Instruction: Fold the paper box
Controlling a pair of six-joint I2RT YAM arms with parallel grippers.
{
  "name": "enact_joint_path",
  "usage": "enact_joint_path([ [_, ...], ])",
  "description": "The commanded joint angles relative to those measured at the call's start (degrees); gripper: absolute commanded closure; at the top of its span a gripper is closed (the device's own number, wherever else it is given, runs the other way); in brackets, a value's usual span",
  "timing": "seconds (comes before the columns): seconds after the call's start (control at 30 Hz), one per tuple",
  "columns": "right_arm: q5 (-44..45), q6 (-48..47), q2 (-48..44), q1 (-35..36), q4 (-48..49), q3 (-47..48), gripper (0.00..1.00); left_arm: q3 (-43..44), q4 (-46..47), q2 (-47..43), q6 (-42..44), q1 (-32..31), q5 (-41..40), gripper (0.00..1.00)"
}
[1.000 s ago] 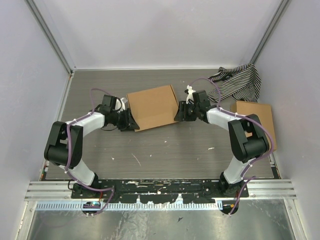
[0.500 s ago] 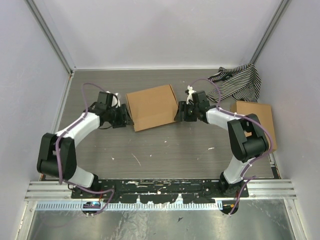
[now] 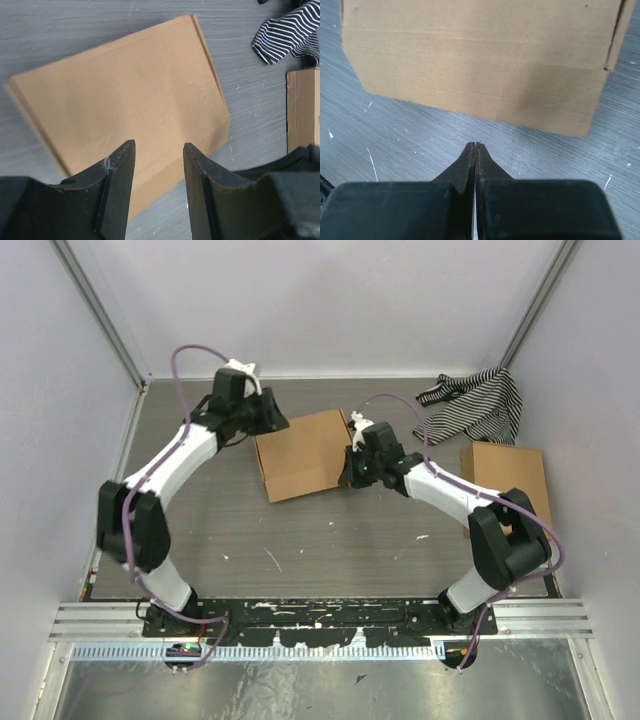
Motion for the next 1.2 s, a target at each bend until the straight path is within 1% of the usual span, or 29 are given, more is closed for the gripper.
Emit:
enact_joint_path([
  [0.0, 4.08, 0.28, 2.67, 0.58, -1.75, 3.32, 0.99, 9.91, 1.15, 12.09, 1.15, -3.06, 1.18, 0.50],
  [0.07, 4.35, 0.55, 3.92, 0.64, -1.92, 3.44, 0.99, 13.80, 0.91, 16.67, 1.47, -4.39, 1.20, 0.50],
  [0.17, 4.61, 0.52, 6.11, 0.84, -1.42, 3.35, 0.99, 16.93, 0.51, 21.08, 2.30, -6.51, 1.12, 0.49],
  [0.33, 5.35, 0.91, 9.71, 1.18, 1.90, 3.42, 0.99, 18.37, -0.46, 24.72, 2.74, -8.07, 1.68, 0.50],
  [0.43, 7.18, 1.91, 11.85, 1.19, 4.63, 4.06, 0.99, 20.62, -3.82, 27.71, 3.30, -8.47, 4.49, 0.51],
  [0.53, 9.08, 3.63, 13.73, 1.28, 9.49, 4.01, 0.99, 23.46, -7.90, 30.67, 3.68, -8.50, 7.60, 0.51],
  [0.67, 11.27, 5.30, 16.54, 1.67, 17.18, 4.00, 0.99, 22.35, -7.93, 31.66, 3.75, -8.83, 9.46, 0.54],
  [0.73, 10.58, 6.00, 17.84, 1.76, 21.19, 4.09, 0.99, 22.00, -8.03, 32.25, 3.80, -9.09, 10.91, 0.55],
  [0.83, 9.88, 6.51, 19.17, 2.31, 24.55, 5.26, 0.98, 22.16, -8.67, 33.38, 4.25, -9.62, 12.34, 0.57],
  [1.0, 11.48, 7.25, 19.71, 4.00, 30.67, 4.21, 0.98, 22.24, -8.61, 35.23, 4.08, -10.49, 15.10, 0.58],
  [1.1, 12.32, 6.90, 18.44, 4.92, 32.49, 2.57, 0.99, 21.40, -7.98, 35.34, 3.96, -10.61, 15.49, 0.59],
  [1.17, 12.93, 6.85, 17.40, 5.44, 34.10, 1.15, 0.99, 21.30, -7.17, 35.57, 3.66, -10.60, 17.12, 0.59],
])
